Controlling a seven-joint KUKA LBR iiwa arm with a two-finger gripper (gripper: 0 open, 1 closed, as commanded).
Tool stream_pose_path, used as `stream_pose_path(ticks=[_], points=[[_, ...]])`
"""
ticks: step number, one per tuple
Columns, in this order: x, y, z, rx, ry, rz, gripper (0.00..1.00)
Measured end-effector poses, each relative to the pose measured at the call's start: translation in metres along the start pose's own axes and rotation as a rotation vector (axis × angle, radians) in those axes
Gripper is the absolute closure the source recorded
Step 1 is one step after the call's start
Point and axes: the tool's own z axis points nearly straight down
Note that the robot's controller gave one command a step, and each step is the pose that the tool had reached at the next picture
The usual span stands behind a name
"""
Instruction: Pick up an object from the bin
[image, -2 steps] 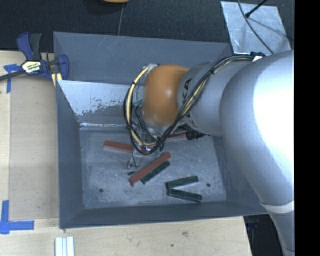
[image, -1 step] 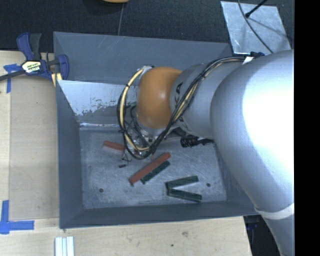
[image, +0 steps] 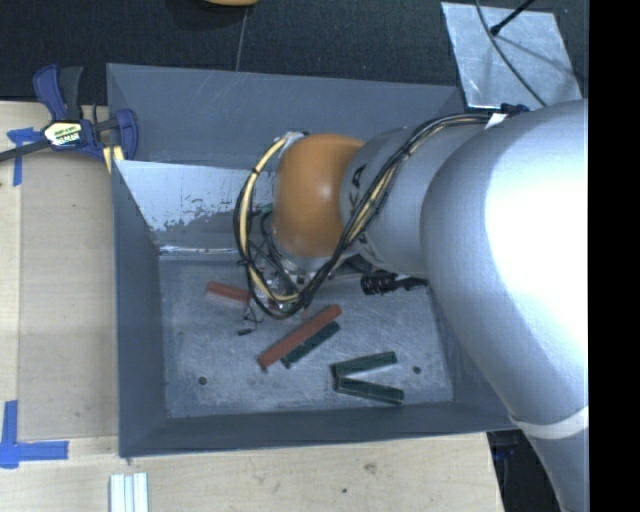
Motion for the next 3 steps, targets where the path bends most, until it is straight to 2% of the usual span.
stream_pose_path(ticks=[2,3], points=[[0.002,-0.002,-0.023,0.004,0.007,0.000,1.00],[0.000,-0.001,-0.037,0.001,0.000,0.000,1.00]])
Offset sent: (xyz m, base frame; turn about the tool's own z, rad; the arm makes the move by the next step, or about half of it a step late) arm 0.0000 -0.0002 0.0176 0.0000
